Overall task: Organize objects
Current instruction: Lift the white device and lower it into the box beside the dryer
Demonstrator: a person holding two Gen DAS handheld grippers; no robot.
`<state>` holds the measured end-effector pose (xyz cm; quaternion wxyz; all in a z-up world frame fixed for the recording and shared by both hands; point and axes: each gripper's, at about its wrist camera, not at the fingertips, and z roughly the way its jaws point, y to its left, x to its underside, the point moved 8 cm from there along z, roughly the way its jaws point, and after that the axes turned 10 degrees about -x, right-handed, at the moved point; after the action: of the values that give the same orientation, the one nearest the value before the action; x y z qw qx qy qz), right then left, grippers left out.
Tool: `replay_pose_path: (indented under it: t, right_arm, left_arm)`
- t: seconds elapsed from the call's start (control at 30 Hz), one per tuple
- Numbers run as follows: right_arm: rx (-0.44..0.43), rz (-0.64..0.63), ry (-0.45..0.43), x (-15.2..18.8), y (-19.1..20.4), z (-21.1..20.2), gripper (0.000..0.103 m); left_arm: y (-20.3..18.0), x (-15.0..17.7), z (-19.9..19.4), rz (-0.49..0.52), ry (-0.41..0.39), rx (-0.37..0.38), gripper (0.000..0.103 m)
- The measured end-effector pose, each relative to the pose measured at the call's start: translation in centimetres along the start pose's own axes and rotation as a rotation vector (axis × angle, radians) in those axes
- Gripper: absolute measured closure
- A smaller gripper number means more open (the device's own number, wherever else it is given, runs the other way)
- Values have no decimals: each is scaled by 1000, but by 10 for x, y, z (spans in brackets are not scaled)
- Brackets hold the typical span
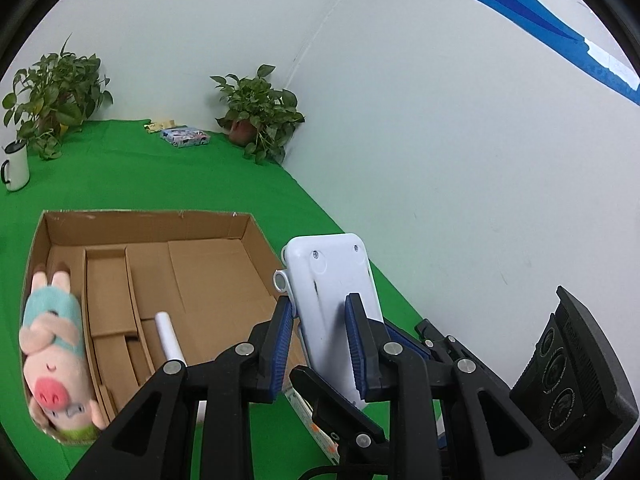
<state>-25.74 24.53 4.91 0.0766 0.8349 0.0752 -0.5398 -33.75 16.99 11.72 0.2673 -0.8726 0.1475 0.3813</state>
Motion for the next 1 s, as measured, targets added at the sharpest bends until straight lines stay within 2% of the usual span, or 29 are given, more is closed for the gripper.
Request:
replay_pose_path:
  t: [0.17, 0.37, 0.67, 0.77, 1.0]
  right_arm:
    - [-9, 19, 30, -7, -7, 25, 37]
    - [-42, 84, 124, 10, -19, 73, 37]
    - [-99, 187, 355, 86, -34, 138, 37]
    - [-112, 215, 412, 102, -43, 152, 37]
    - [-153, 275, 536, 133, -37, 164, 36]
  left_arm:
    - [4, -19, 17, -12, 28, -10, 79]
    - [31, -16, 68, -51, 135, -43, 79]
    - [87, 48, 153, -179, 345, -81, 80]
    - [97, 64, 170, -194, 387, -90, 80]
    - [119, 90, 195, -220, 456, -116, 80]
